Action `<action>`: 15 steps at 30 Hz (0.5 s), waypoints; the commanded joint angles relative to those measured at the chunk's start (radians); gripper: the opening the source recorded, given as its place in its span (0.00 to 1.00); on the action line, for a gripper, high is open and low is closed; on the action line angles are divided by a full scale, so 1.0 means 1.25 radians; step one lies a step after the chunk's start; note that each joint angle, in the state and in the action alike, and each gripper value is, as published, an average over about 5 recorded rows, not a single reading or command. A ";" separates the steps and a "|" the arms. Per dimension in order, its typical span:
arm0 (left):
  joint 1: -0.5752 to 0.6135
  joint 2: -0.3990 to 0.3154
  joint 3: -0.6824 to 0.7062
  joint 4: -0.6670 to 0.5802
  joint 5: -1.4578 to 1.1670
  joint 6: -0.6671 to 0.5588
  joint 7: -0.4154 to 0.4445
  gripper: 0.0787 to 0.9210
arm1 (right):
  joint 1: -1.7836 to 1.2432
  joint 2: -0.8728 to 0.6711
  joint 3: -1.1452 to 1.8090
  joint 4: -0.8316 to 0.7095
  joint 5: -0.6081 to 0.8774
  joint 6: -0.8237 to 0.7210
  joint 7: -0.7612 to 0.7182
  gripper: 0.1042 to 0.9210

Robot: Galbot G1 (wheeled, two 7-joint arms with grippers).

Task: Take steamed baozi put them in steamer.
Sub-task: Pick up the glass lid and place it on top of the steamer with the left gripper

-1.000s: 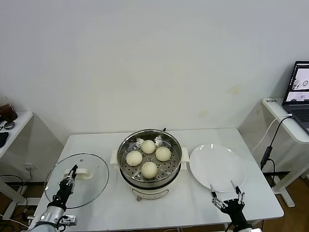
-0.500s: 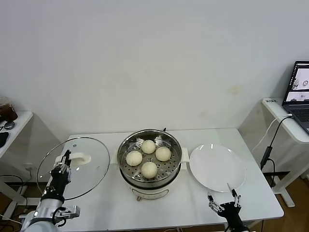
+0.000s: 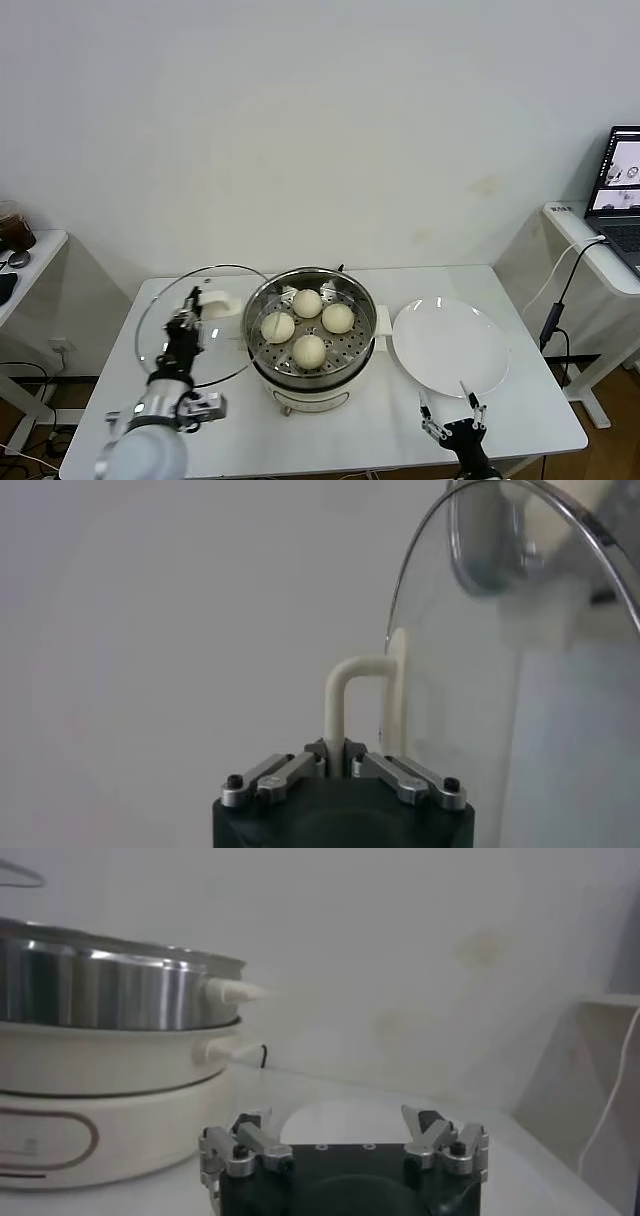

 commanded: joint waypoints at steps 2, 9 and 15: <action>-0.221 -0.111 0.255 0.084 0.199 0.097 0.165 0.11 | 0.019 0.012 -0.011 -0.032 -0.046 0.012 0.003 0.88; -0.262 -0.211 0.286 0.147 0.266 0.101 0.175 0.11 | 0.021 0.006 -0.012 -0.029 -0.043 0.016 0.004 0.88; -0.264 -0.248 0.306 0.171 0.300 0.097 0.166 0.11 | 0.021 0.005 -0.014 -0.025 -0.042 0.014 0.003 0.88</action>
